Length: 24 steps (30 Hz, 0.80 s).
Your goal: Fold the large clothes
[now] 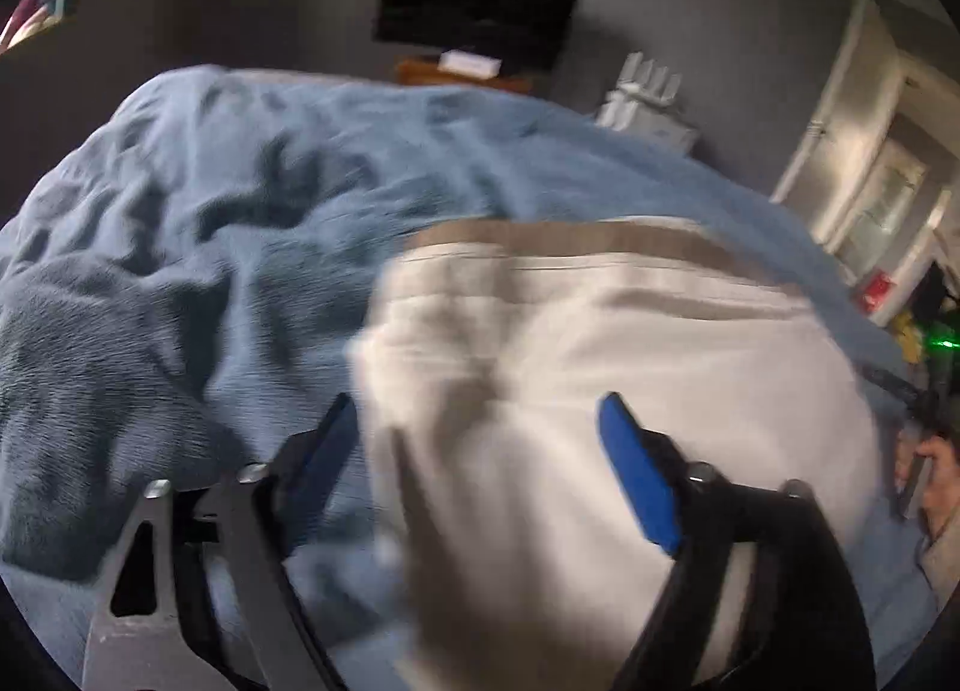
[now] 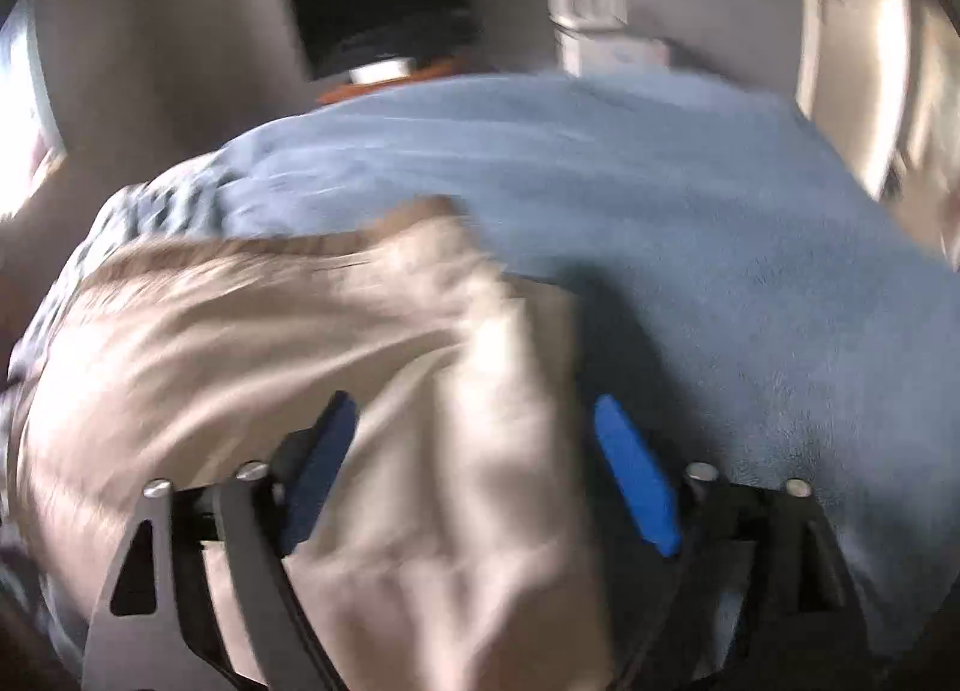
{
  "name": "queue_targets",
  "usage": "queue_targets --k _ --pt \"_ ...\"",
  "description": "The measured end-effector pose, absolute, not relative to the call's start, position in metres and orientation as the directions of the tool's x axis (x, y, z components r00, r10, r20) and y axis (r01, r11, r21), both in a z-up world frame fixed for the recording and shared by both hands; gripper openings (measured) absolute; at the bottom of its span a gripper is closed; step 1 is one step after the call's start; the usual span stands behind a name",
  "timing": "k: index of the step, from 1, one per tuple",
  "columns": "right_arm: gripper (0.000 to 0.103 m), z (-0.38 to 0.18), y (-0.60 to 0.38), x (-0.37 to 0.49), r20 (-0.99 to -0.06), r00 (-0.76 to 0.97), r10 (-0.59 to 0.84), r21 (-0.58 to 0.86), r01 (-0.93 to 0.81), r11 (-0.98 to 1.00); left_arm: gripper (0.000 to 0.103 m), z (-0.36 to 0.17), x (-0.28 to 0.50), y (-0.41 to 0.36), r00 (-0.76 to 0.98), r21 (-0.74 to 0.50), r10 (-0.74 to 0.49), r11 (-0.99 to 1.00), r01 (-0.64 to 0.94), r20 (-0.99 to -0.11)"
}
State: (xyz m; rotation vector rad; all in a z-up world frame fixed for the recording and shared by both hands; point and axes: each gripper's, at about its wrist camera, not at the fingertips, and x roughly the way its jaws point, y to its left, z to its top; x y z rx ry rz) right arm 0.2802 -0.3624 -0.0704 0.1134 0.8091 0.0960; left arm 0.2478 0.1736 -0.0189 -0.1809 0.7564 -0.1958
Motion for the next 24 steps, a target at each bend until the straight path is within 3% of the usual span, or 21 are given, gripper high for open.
queue_targets --k 3,7,12,20,24 --pt "0.085 -0.062 -0.316 0.276 -0.738 0.642 0.21 0.133 -0.167 0.977 0.089 -0.02 0.251 0.134 0.664 -0.233 -0.276 0.96 0.155 -0.694" --pt "0.085 -0.068 -0.264 0.3 -0.783 0.578 0.229 0.12 -0.221 0.968 0.09 -0.039 0.279 0.094 0.607 -0.167 -0.223 0.975 0.148 -0.763" --pt "0.085 -0.069 -0.242 0.347 -0.793 0.573 0.205 0.122 -0.18 0.976 0.093 -0.043 0.333 0.094 0.616 -0.167 -0.173 0.984 0.068 -0.768" --pt "0.085 -0.088 -0.217 0.431 -0.83 0.542 0.132 0.085 -0.111 0.99 0.097 -0.041 0.397 0.087 0.627 -0.02 -0.017 1.0 0.003 -0.779" --pt "0.092 -0.101 -0.216 0.449 -0.841 0.525 0.13 0.107 -0.075 0.991 0.098 -0.052 0.411 0.09 0.586 -0.03 -0.016 0.999 -0.015 -0.81"
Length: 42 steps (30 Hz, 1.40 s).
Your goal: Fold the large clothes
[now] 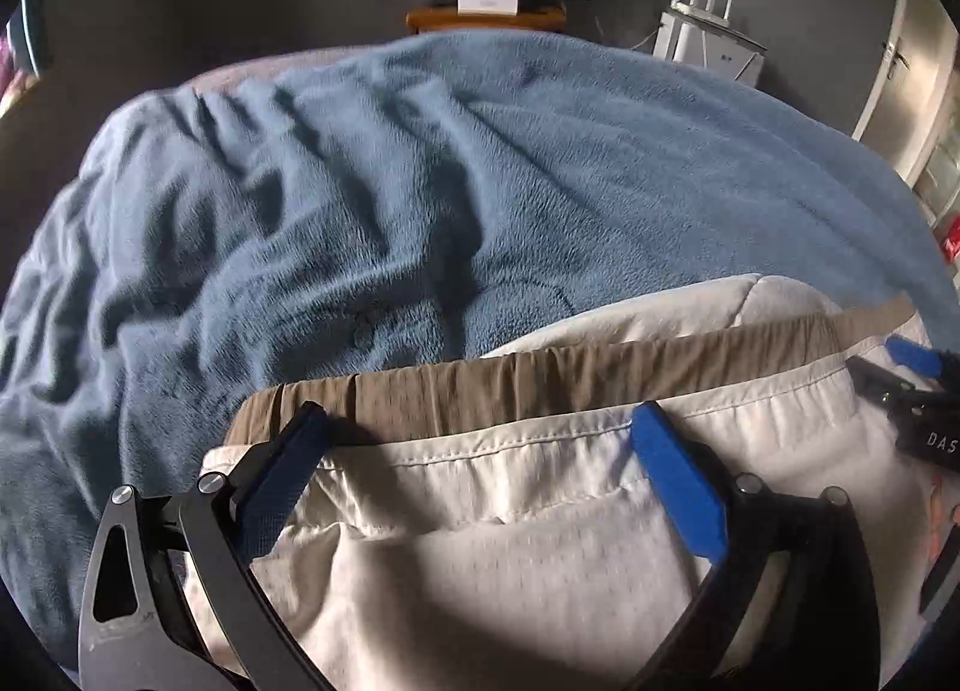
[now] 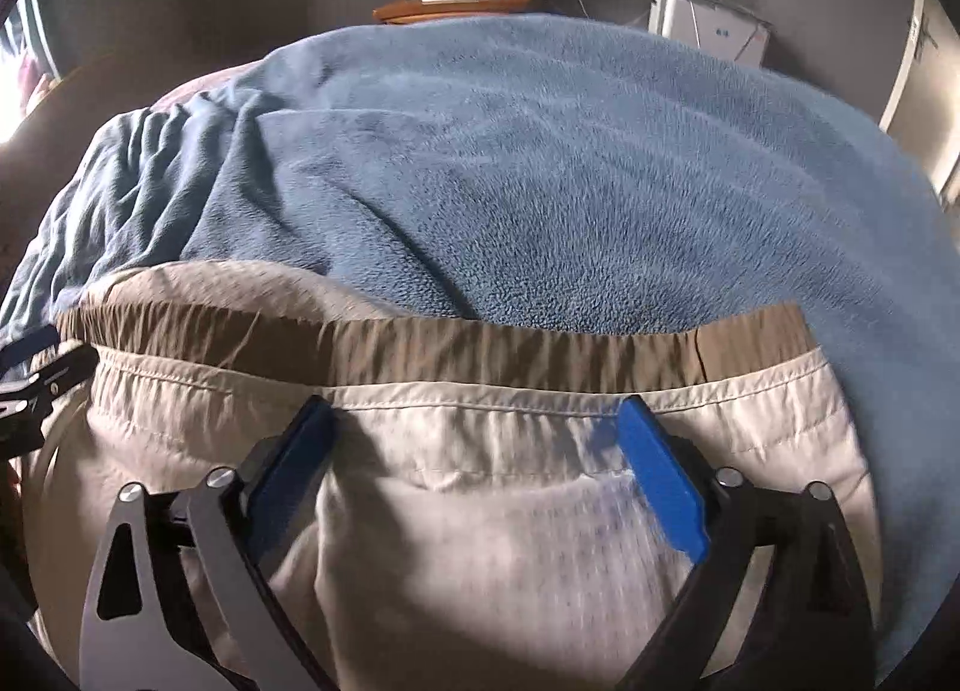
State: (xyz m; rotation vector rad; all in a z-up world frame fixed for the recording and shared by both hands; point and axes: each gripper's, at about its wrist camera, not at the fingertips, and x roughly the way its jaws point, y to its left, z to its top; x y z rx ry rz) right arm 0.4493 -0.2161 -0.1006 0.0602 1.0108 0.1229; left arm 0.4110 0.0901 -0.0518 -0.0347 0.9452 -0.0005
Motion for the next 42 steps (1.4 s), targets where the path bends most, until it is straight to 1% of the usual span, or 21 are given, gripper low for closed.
queue_targets --k 1,3,5,9,11,13,15,18,21,23,24,26,28,29,32,38,42 --pt "0.092 -0.102 -0.22 0.448 -0.839 0.524 0.145 0.131 -0.064 0.989 0.097 -0.051 0.408 0.093 0.592 -0.052 -0.029 0.998 -0.021 -0.805" --pt "0.092 -0.094 -0.225 0.438 -0.822 0.545 0.164 0.16 -0.055 0.986 0.096 -0.043 0.394 0.094 0.614 -0.059 -0.035 0.998 -0.019 -0.788" --pt "0.092 -0.081 -0.228 0.413 -0.792 0.587 0.169 0.15 -0.08 0.985 0.096 -0.032 0.369 0.094 0.647 -0.068 -0.045 0.998 -0.01 -0.761" --pt "0.092 -0.054 -0.222 0.335 -0.714 0.668 0.208 0.097 -0.201 0.975 0.096 -0.009 0.297 0.088 0.699 -0.059 -0.073 0.997 0.044 -0.711" --pt "0.092 -0.05 -0.217 0.295 -0.7 0.669 0.249 0.086 -0.267 0.96 0.096 -0.013 0.259 0.084 0.675 -0.075 -0.119 0.993 0.094 -0.728" --pt "0.092 -0.059 -0.213 0.262 -0.72 0.635 0.281 0.101 -0.304 0.947 0.096 -0.028 0.24 0.082 0.632 -0.087 -0.137 0.99 0.11 -0.763" --pt "0.092 -0.076 -0.214 0.243 -0.75 0.595 0.288 0.125 -0.3 0.946 0.097 -0.05 0.223 0.081 0.586 -0.067 -0.109 0.993 0.092 -0.803" --pt "0.092 -0.089 -0.237 0.221 -0.752 0.607 0.258 0.132 -0.245 0.961 0.097 -0.064 0.198 0.094 0.585 -0.05 -0.07 0.997 0.05 -0.808" --pt "0.092 -0.099 -0.285 0.21 -0.773 0.606 0.187 0.144 -0.12 0.982 0.097 -0.069 0.18 0.104 0.59 0.021 0.001 0.999 0.028 -0.807" --pt "0.093 -0.105 -0.314 0.203 -0.794 0.595 0.129 0.134 -0.036 0.99 0.097 -0.073 0.167 0.112 0.581 0.039 0.03 0.999 0.003 -0.814" --pt "0.093 -0.107 -0.329 0.198 -0.806 0.585 0.091 0.121 0.012 0.993 0.097 -0.076 0.16 0.118 0.57 0.033 0.039 0.999 -0.021 -0.821" --pt "0.093 -0.114 -0.352 0.187 -0.831 0.551 0.075 0.16 0.106 0.981 0.097 -0.08 0.154 0.132 0.54 0.027 0.066 0.996 -0.08 -0.839" --pt "0.093 -0.117 -0.369 0.176 -0.852 0.521 0.052 0.178 0.196 0.964 0.097 -0.086 0.145 0.152 0.502 -0.062 0.023 0.987 -0.151 -0.864" --pt "0.093 -0.113 -0.374 0.167 -0.853 0.52 0.037 0.174 0.218 0.96 0.097 -0.086 0.141 0.157 0.5 -0.074 0.022 0.982 -0.172 -0.866" --pt "0.092 -0.089 -0.369 0.143 -0.825 0.564 0.028 0.159 0.184 0.97 0.096 -0.063 0.123 0.154 0.536 -0.013 0.084 0.985 -0.175 -0.84" --pt "0.094 -0.046 -0.328 0.098 -0.777 0.626 0.069 0.127 0.048 0.991 0.097 -0.009 0.073 0.122 0.677 -0.041 0.04 0.994 -0.103 -0.735" --pt "0.095 -0.035 -0.294 0.067 -0.768 0.633 0.092 0.074 -0.056 0.996 0.097 0.002 0.045 0.097 0.695 -0.031 0.03 0.997 -0.075 -0.718"
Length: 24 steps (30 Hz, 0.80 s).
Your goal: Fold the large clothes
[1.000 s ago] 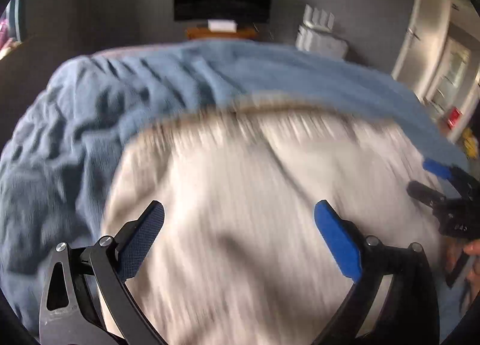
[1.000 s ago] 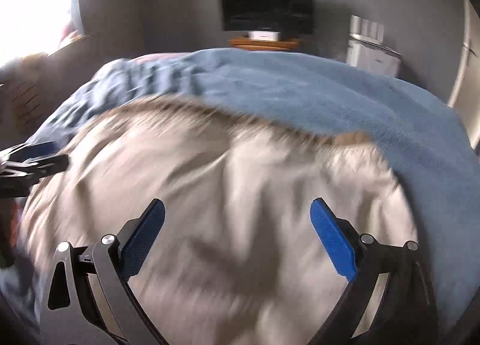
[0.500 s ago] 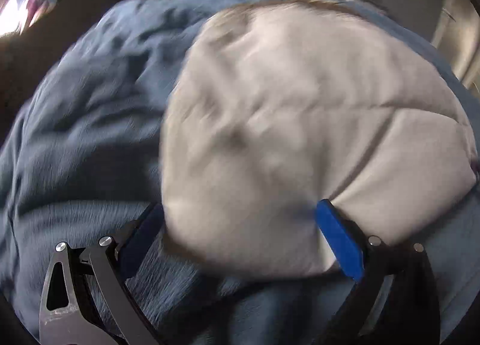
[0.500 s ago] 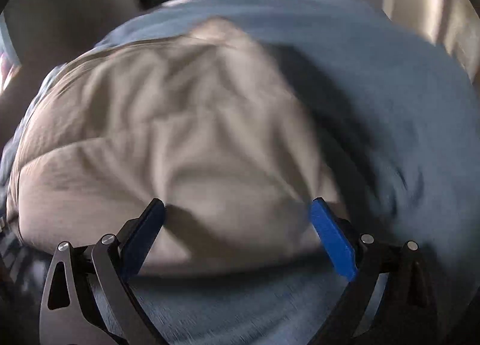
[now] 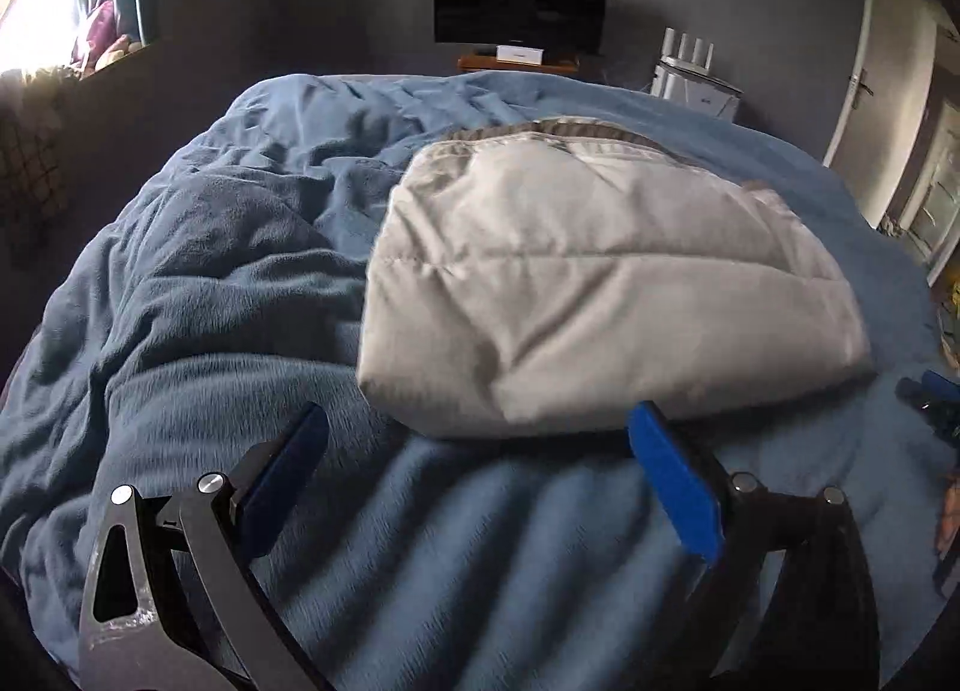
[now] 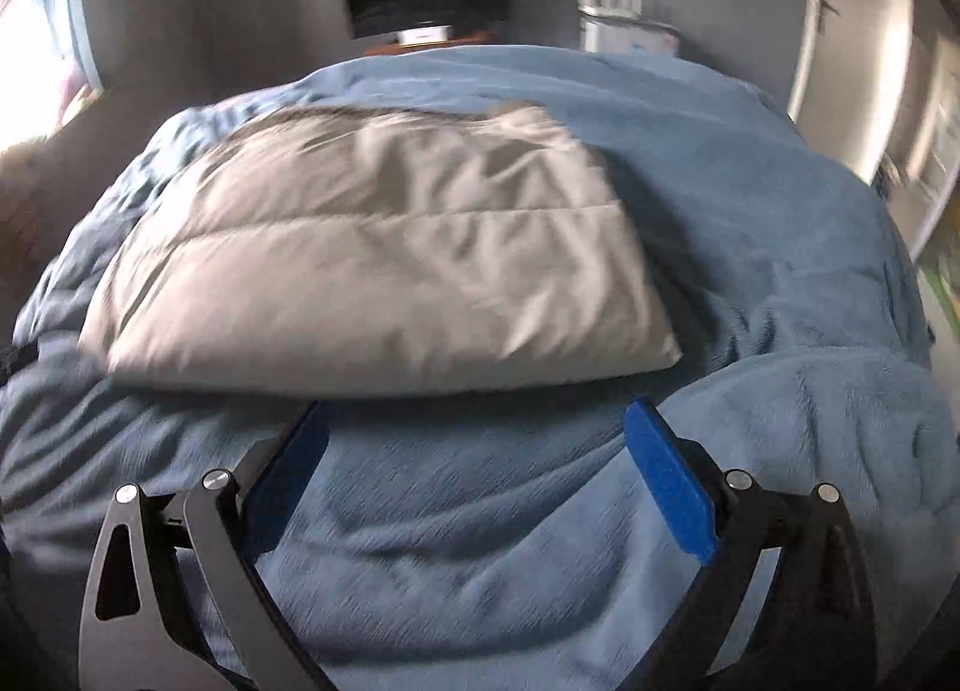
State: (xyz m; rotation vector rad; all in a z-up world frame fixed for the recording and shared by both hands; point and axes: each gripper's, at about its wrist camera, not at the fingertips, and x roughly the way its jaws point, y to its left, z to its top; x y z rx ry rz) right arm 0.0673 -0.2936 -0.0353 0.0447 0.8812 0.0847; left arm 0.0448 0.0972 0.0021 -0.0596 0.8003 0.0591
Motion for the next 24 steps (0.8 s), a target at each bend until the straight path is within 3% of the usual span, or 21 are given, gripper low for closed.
queue_targets --k 6,10,15,20,24 --pt "0.095 -0.039 -0.257 0.027 -0.748 0.655 0.107 0.033 -0.124 0.992 0.097 -0.01 0.014 0.075 0.717 -0.045 -0.004 0.998 -0.039 -0.697" --pt "0.095 -0.049 -0.237 0.023 -0.728 0.682 0.078 -0.023 -0.138 0.99 0.097 -0.027 0.023 0.061 0.695 0.048 0.074 0.997 -0.057 -0.715" --pt "0.095 -0.056 -0.235 0.026 -0.69 0.722 0.058 -0.039 -0.116 0.992 0.097 -0.045 0.026 0.052 0.69 0.077 0.069 0.997 -0.018 -0.721" --pt "0.095 -0.074 -0.24 0.039 -0.719 0.693 0.051 -0.026 -0.101 0.995 0.097 -0.055 0.03 0.031 0.681 0.201 0.133 0.979 0.02 -0.72" --pt "0.095 -0.081 -0.243 0.044 -0.734 0.678 0.045 -0.024 -0.092 0.995 0.097 -0.056 0.028 0.023 0.69 0.216 0.11 0.974 0.069 -0.715"
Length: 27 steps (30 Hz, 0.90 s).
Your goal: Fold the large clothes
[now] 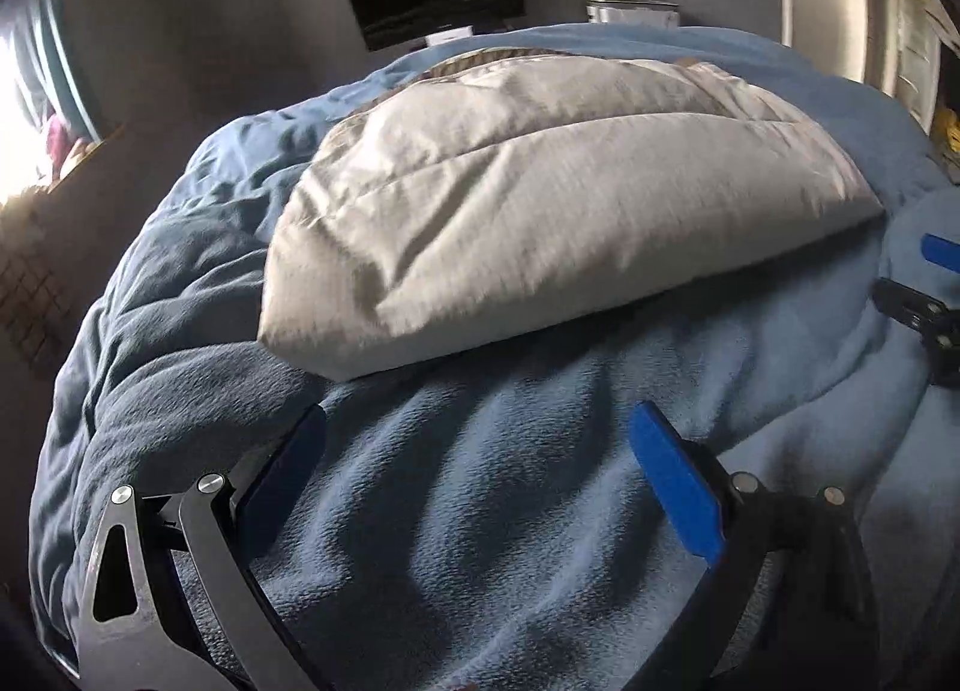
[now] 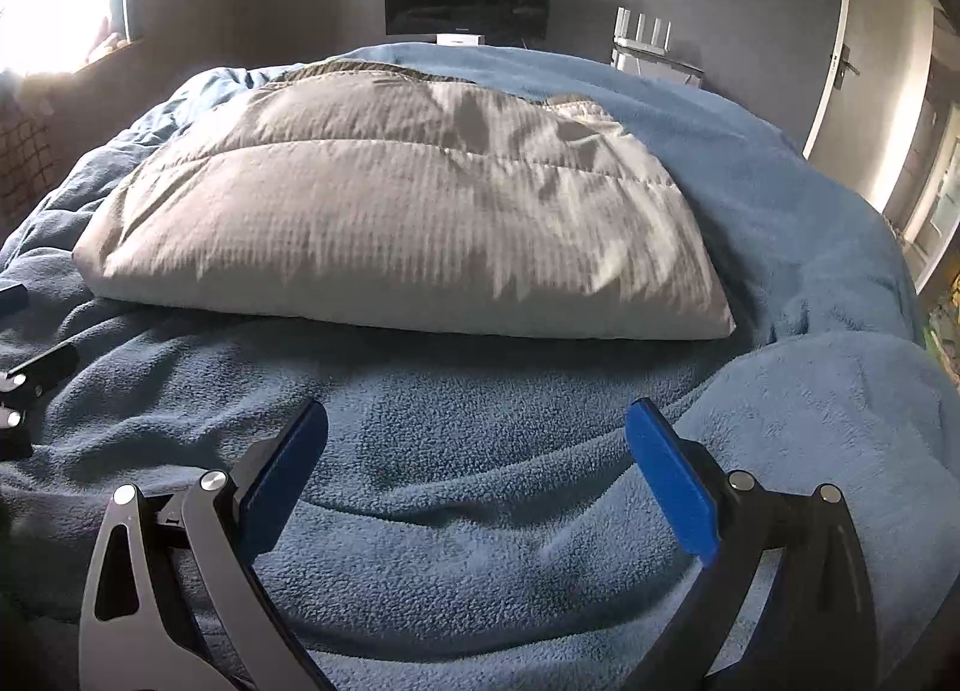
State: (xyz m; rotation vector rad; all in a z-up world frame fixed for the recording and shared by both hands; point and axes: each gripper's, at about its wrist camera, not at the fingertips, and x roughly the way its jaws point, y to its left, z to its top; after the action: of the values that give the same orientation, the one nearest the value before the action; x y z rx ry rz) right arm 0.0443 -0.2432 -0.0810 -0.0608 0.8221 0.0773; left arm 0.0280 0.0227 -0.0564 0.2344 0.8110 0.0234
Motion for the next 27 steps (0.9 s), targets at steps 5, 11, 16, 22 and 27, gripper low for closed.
queue_targets --k 5,11,16,22,27 --pt "0.095 -0.0842 -0.2389 0.0452 -0.737 0.674 0.052 -0.032 -0.111 0.993 0.097 -0.0585 0.0312 0.0248 0.68 0.195 0.092 0.978 0.076 -0.728" --pt "0.095 -0.0836 -0.2388 0.0453 -0.736 0.675 0.053 -0.032 -0.114 0.993 0.097 -0.0611 0.0349 0.0283 0.664 0.171 0.082 0.983 0.069 -0.743" --pt "0.095 -0.0835 -0.2395 0.0453 -0.736 0.675 0.054 -0.032 -0.114 0.993 0.097 -0.0616 0.0352 0.0277 0.661 0.17 0.081 0.983 0.071 -0.746" --pt "0.095 -0.083 -0.2405 0.0454 -0.734 0.676 0.054 -0.032 -0.115 0.993 0.097 -0.0617 0.0363 0.0291 0.657 0.162 0.077 0.984 0.069 -0.75" --pt "0.095 -0.083 -0.24 0.0452 -0.734 0.677 0.055 -0.032 -0.116 0.993 0.097 -0.0625 0.037 0.0292 0.652 0.154 0.071 0.986 0.071 -0.755"
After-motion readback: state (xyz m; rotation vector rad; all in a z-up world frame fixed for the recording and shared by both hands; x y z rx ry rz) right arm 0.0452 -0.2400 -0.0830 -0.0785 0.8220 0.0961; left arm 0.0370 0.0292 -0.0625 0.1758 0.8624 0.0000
